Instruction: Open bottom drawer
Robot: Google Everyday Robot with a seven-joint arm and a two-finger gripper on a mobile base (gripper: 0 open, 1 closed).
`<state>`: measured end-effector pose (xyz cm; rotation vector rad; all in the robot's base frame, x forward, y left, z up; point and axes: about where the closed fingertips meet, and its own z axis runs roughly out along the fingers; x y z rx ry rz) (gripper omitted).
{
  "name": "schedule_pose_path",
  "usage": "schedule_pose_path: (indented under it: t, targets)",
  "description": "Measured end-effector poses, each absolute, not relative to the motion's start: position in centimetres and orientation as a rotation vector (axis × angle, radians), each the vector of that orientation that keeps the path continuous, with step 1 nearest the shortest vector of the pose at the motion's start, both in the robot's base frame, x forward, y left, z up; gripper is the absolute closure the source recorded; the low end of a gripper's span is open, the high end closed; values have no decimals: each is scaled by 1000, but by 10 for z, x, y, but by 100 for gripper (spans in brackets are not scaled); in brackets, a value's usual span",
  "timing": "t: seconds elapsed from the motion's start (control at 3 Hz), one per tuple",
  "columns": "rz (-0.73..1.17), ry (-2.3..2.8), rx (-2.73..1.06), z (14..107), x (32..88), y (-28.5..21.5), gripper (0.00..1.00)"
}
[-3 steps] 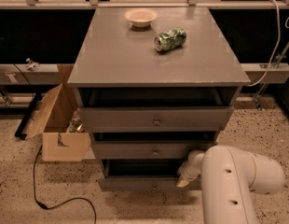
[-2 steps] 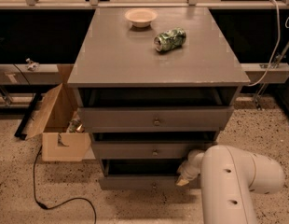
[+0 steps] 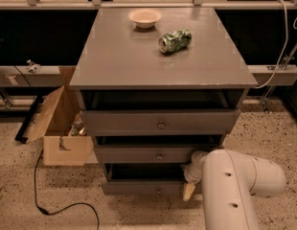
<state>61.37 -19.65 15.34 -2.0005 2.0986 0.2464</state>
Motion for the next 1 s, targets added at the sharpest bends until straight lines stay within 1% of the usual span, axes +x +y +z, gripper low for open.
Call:
schedule_pose_path:
  t: [0.33, 0.67, 1.0]
  targets:
    - [269, 2134, -2073, 156, 587, -206, 2]
    - [265, 2163, -2087, 165, 551, -210, 25]
    - [308, 2207, -2072, 161, 505, -211, 48]
